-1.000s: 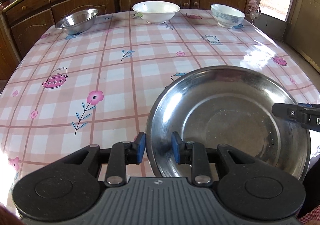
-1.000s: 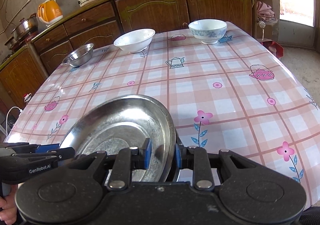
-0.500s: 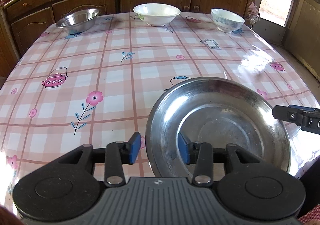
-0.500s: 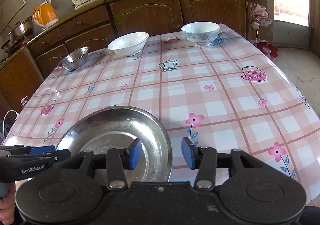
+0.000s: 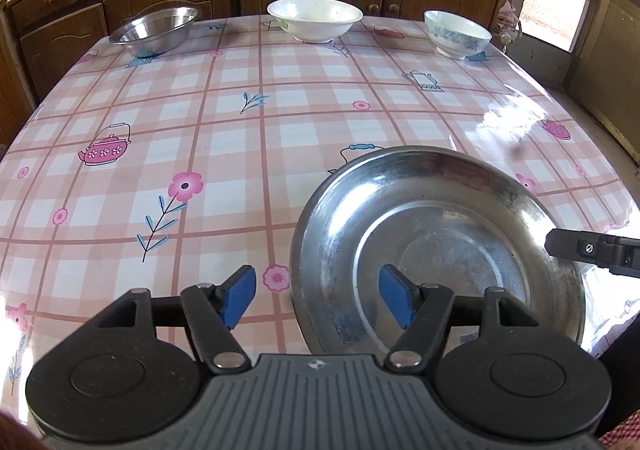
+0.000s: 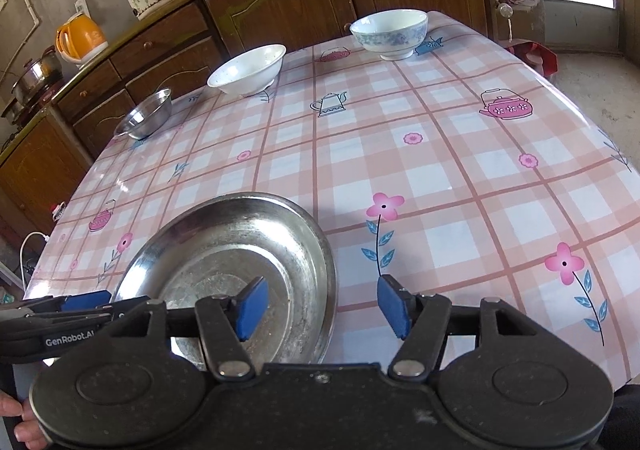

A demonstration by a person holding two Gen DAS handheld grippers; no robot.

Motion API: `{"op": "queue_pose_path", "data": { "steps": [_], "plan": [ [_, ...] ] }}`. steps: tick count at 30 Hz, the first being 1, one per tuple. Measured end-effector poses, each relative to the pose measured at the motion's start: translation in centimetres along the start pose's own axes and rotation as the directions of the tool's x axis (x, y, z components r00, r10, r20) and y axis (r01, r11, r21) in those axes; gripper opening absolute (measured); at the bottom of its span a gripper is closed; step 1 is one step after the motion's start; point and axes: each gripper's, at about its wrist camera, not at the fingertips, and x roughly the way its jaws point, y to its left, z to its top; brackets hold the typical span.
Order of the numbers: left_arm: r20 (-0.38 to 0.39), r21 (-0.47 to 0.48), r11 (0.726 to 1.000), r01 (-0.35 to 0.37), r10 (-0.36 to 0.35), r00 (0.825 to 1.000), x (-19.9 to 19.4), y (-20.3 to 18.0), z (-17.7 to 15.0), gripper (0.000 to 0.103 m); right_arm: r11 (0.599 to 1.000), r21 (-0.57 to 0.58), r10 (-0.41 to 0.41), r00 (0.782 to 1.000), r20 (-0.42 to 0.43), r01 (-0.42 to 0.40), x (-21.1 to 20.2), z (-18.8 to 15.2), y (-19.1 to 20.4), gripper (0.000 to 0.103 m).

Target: Organize plates and bowls

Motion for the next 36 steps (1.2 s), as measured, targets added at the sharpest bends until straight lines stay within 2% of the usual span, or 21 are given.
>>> {"op": "queue_pose_path", "data": {
  "steps": [8,12,15,16,17,19,21,24,30,36],
  "plan": [
    [-0.024,0.002,1.000,0.024,-0.024,0.999,0.9,-0.3,-0.2,0.072,0.999,0.022,0.035,0.999,-0.038,-0.034,0.8,-0.3,-0.4,0.073],
    [-0.027,-0.004,0.998,0.062,-0.062,0.998,1.4,-0.3,-0.3,0.071,0.996,0.050,0.071,0.995,-0.069,-0.067,1.5,-0.6,-0.8,0.074],
    [0.001,0.027,0.998,0.063,-0.063,0.998,1.6,-0.6,-0.5,0.068,0.992,0.078,0.102,0.993,-0.061,-0.097,1.7,-0.6,-1.1,0.075],
    [0.009,0.034,0.997,0.070,-0.070,0.997,1.5,-0.7,-0.5,0.065,0.991,0.085,0.113,0.992,-0.058,-0.107,1.7,-0.6,-1.2,0.070],
    [0.014,0.041,0.997,0.066,-0.066,0.998,1.5,-0.9,-0.5,0.063,0.988,0.091,0.129,0.990,-0.057,-0.124,1.8,-0.6,-1.3,0.048],
    [0.020,0.038,0.997,0.060,-0.061,0.998,1.5,-0.9,-0.5,0.060,0.989,0.086,0.127,0.990,-0.055,-0.123,1.9,-0.8,-1.1,0.042],
    [0.022,0.035,0.998,0.056,-0.056,0.998,1.3,-0.6,-0.6,0.051,0.994,0.053,0.098,0.994,-0.050,-0.095,1.8,-0.8,-0.7,0.040],
    [0.017,0.029,0.998,0.059,-0.060,0.998,1.1,-0.3,-0.5,0.045,0.996,0.044,0.082,0.995,-0.048,-0.080,1.8,-0.8,-0.6,0.040],
    [0.058,0.051,0.997,0.058,-0.061,0.996,-0.1,-0.6,0.2,0.044,0.997,0.030,0.074,0.997,-0.005,-0.074,0.7,-0.1,-0.2,0.040],
    [0.098,0.033,0.998,0.053,-0.056,0.994,-1.4,-0.3,1.4,0.044,0.996,-0.001,0.085,0.996,0.038,-0.085,-0.6,1.2,0.8,0.040]
  ]
}}
